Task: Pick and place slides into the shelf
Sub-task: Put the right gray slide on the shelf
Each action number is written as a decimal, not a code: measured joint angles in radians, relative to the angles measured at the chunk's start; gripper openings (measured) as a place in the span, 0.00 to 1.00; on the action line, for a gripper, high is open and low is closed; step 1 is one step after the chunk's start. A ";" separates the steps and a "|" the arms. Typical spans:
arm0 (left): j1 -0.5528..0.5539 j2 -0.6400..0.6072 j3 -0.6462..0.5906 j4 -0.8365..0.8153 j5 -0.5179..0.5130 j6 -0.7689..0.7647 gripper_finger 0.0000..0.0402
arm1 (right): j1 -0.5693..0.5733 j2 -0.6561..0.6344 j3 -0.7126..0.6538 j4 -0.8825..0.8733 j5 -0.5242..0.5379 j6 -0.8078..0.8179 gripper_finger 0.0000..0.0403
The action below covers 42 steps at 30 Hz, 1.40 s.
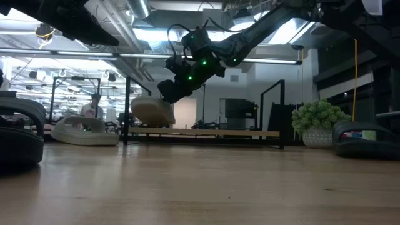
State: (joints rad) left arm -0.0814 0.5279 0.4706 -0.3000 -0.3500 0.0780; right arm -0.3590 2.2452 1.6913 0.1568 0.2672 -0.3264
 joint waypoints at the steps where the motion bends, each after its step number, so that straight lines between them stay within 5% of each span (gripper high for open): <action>1: 0.000 0.000 0.000 0.000 0.000 0.000 0.00 | -0.002 0.000 0.000 -0.002 -0.001 0.000 0.01; 30: 0.000 0.000 0.001 -0.004 0.000 0.000 0.00 | 0.002 0.038 0.002 0.034 -0.040 -0.019 0.02; 42: 0.000 0.000 0.001 -0.004 0.000 0.000 0.00 | 0.002 0.038 0.002 0.034 -0.041 -0.021 0.19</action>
State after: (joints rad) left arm -0.0818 0.5282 0.4713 -0.3042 -0.3496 0.0780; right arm -0.3573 2.2833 1.6932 0.1909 0.2260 -0.3477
